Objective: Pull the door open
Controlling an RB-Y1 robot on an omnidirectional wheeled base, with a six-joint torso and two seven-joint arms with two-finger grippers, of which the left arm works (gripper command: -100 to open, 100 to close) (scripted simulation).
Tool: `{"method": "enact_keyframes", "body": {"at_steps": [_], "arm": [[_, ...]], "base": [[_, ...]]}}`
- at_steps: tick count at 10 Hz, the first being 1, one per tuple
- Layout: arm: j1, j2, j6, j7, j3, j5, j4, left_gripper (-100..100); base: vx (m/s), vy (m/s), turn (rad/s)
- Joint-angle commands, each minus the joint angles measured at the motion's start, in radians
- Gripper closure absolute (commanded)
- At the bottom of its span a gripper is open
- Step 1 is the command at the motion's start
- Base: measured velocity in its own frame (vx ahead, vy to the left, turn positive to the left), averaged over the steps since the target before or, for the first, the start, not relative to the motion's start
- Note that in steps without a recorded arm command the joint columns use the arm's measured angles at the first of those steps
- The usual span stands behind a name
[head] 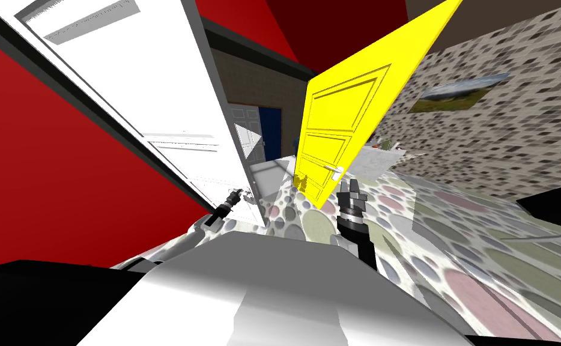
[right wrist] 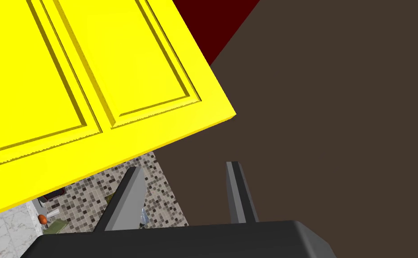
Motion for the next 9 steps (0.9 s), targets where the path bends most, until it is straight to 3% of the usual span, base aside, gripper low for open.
{"method": "enact_keyframes", "body": {"at_steps": [1,3,4,5,6,9], "arm": [[0.022,0.025,-0.033,0.019,-0.011,0.000,0.000,100],[0.038,0.047,-0.061,0.035,-0.023,0.001,-0.003,100],[0.028,0.035,-0.053,0.030,-0.025,-0.002,0.004,100],[0.039,0.046,-0.077,0.039,-0.034,-0.003,0.010,100],[0.041,0.050,-0.083,0.042,-0.035,-0.003,0.011,100],[0.058,0.078,-0.132,0.062,-0.046,-0.003,0.021,100]], "base": [[-0.225,0.114,-0.130],[-0.189,0.076,-0.090],[-0.083,0.030,-0.013],[-0.138,0.049,-0.135],[-0.181,0.082,-0.124],[-0.185,0.129,-0.158]]}}
